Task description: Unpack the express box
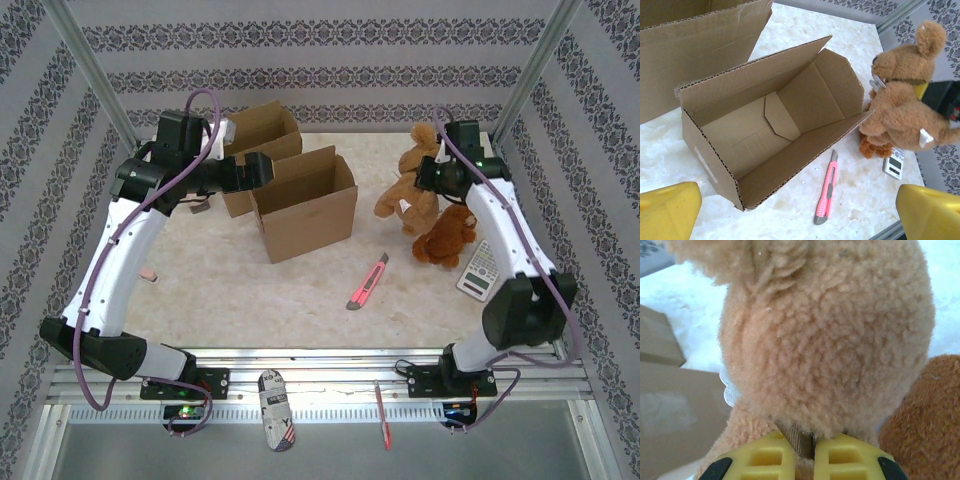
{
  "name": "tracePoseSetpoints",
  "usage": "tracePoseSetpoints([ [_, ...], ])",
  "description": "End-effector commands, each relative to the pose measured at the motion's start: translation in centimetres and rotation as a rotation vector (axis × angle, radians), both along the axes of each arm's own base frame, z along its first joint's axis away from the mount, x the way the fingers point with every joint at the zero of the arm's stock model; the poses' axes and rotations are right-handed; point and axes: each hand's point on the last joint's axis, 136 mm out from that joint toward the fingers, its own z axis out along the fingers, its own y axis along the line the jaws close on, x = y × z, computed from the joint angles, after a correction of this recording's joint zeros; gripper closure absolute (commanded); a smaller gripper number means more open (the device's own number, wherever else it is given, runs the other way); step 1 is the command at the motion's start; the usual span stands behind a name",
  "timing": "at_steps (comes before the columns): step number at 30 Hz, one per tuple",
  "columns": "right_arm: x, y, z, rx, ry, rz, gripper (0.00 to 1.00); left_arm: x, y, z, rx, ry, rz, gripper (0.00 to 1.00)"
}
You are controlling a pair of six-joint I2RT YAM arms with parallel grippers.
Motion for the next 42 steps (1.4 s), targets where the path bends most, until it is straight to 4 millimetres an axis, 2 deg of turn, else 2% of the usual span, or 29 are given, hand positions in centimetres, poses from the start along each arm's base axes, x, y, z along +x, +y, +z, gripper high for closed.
tracePoseSetpoints([
  [1, 1.8, -1.8, -0.1, -0.045, 0.036, -0.085, 1.00, -0.4, 0.4, 1.8, 0.017, -0.098, -0.023, 0.00],
  [7, 4.4, -2.5, -2.4, -0.098, 0.125, -0.113, 1.00, -1.3, 1.5, 1.8, 0.085, -0.078, -0.008, 0.00],
  [16, 6.7, -1.9, -6.9, -0.104, 0.229, -0.108, 1.00, -1.8, 1.9, 2.2, 0.107, -0.118, -0.018, 0.00],
  [27, 7.0, -1.7, -12.0, -0.086, 0.297, -0.120, 1.00, -1.9, 1.8, 2.2, 0.103, -0.138, -0.024, 0.00],
  [32, 7.0, -1.5, -13.5, -0.077, 0.318, -0.123, 1.00, -1.8, 1.9, 2.0, 0.114, -0.136, -0.020, 0.00],
  [42, 6.9, -1.3, -14.8, -0.054, 0.327, -0.118, 0.66, -2.1, 2.1, 2.0, 0.118, -0.136, -0.020, 0.00],
])
